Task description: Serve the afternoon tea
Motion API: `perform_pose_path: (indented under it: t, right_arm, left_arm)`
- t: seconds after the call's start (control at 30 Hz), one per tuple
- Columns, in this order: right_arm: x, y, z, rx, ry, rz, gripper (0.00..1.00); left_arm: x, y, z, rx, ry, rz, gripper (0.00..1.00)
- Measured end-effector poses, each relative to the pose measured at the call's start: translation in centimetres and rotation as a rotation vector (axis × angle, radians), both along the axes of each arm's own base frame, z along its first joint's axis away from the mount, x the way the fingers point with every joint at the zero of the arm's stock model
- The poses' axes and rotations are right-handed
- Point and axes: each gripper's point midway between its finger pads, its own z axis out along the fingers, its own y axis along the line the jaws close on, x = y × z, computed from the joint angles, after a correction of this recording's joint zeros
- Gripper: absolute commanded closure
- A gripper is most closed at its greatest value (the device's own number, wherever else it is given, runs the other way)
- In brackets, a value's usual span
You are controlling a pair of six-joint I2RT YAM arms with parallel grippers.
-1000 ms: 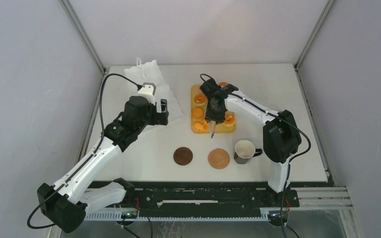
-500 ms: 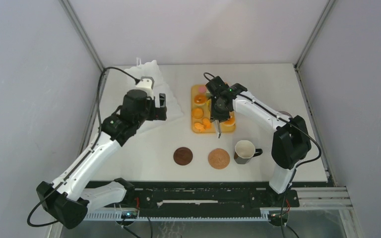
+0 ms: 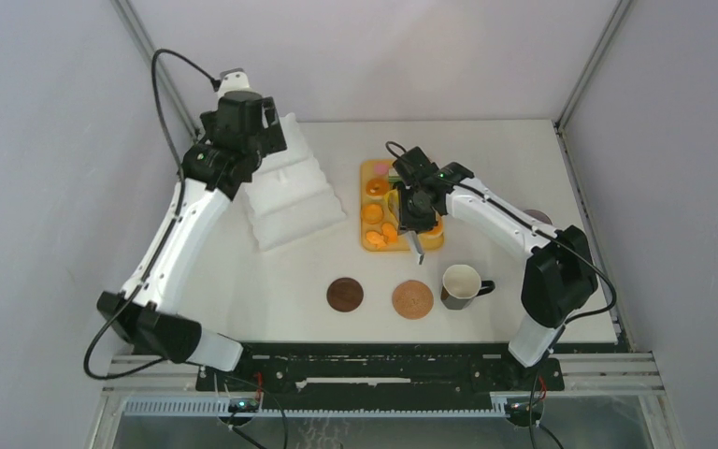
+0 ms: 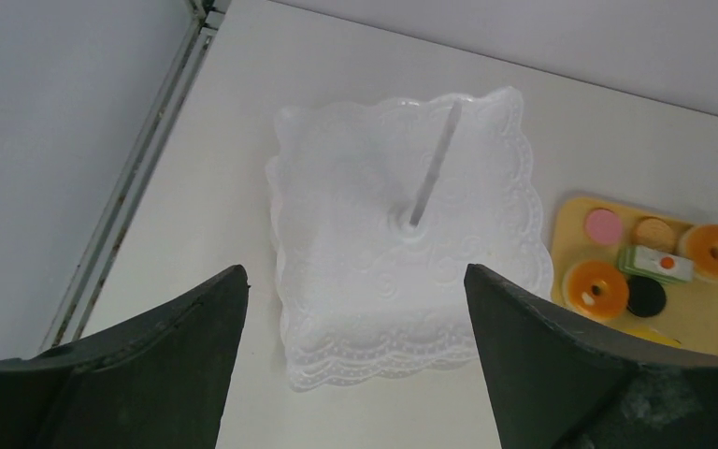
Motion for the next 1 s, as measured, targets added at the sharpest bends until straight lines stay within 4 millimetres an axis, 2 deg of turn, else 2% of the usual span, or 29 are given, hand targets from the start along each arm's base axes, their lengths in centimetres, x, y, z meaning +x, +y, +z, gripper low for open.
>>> perform_pose_path:
  t: [0.13,0.3,0.5,0.57,0.6,0.73,0.8,0.83,0.93,1.0]
  right_arm:
    - [-0.4,-0.1,0.1,0.009,-0.004,0.009,0.91]
    - [-0.9,-0.4,0.6,0.02,-0.015,0.013,0.91]
    - [-1.1,-0.5,0.4,0.021,-0.013,0.013,0.91]
    - [-1.1,-0.6,0.4,0.02,-0.012,0.013,0.91]
    - [-1.1,-0.6,0.4,0.02,-0.012,0.012,0.91]
    - [-1.1,-0.6,0.4,0.02,-0.012,0.012,0.91]
    - [-1.1,-0.6,0.4,0.02,-0.012,0.012,0.91]
    - [-1.1,-0.6,0.4,0.02,-0.013,0.012,0.91]
    - [-1.1,-0.6,0.6,0.022,-0.017,0.011,0.91]
    - [-1.1,-0.6,0.9,0.027,-0.025,0.011,0.92]
  left_arm:
    - [2.3,0.0,-0.9,0.066,0.05,0.022,0.1]
    - [4.5,-0.3,0.2,0.101,0.049,-0.013,0.15]
    - [5.1,-0.4,2.4,0.09,0.017,-0.111,0.4]
    - [5.2,-0.5,2.7,0.089,0.015,-0.138,0.51]
    - [5.2,-0.6,2.7,0.092,0.019,-0.153,0.53]
    - [5.2,-1.2,1.7,0.087,0.053,-0.195,0.58]
    - [5.4,-1.5,1.0,0.085,0.075,-0.208,0.69]
    - [5.4,-1.6,0.6,0.084,0.087,-0.214,0.79]
    - [5.7,-1.9,-0.2,0.078,0.111,-0.221,0.98]
    - [5.8,-2.1,-0.4,0.067,0.114,-0.224,1.0]
